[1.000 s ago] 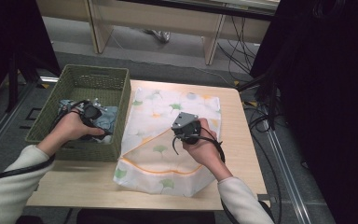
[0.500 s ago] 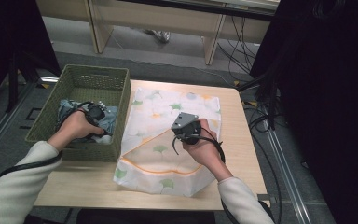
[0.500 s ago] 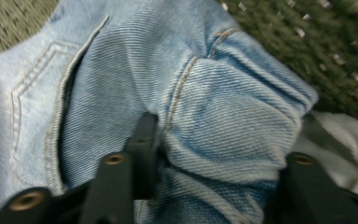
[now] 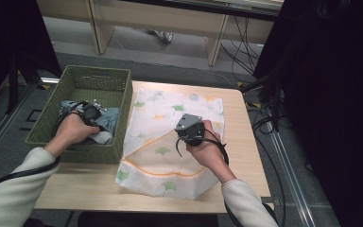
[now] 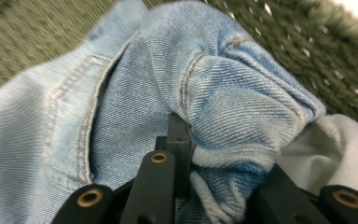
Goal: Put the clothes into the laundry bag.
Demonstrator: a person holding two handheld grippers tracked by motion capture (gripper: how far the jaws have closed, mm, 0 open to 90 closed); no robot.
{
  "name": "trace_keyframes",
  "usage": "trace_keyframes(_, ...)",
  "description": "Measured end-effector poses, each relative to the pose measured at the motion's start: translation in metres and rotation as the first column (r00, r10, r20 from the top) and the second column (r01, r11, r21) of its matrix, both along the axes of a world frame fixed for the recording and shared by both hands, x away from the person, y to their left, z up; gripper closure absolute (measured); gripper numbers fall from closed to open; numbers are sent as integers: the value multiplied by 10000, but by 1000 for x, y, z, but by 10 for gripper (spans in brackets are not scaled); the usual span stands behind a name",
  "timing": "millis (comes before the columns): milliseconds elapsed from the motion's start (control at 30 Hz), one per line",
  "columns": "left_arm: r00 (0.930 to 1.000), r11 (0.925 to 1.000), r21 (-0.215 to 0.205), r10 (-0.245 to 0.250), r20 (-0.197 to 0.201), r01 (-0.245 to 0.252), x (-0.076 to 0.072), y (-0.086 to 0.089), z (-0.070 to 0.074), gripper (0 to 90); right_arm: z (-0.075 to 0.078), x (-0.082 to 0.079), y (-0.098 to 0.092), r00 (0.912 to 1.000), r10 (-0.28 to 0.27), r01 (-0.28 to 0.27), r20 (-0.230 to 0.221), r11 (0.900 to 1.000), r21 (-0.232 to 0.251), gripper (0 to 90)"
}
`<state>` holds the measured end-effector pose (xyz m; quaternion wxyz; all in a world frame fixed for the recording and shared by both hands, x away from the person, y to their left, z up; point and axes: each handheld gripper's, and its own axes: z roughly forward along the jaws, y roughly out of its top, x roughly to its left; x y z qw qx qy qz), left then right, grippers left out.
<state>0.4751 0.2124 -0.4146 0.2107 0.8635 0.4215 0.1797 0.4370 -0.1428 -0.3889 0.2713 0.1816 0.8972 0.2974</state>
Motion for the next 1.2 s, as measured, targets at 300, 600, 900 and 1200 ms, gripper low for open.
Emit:
trace_keyframes(300, 9884, 9977, -553, 469, 1444, -393, -12, 13, 18, 805, -1, 0, 1, 9999, 107, -107, 57, 9999, -32, 900)
trace_keyframes(600, 9441, 9843, -1580, 1242, 3055, -784, -23, 28, 34, 810, 0, 0, 0, 10000, 14, -14, 36, 9999, 104, 900)
trace_keyframes(900, 8769, 9599, -2694, 1942, 4396, -775, -31, 38, 53, 812, 0, 0, 0, 10000, -37, 36, 88, 9998, 195, 900)
trace_keyframes(1200, 8391, 9427, -3295, 2202, 4974, -521, -38, 43, 72, 813, 1, 0, -1, 9998, -33, 28, 172, 9996, 277, 900)
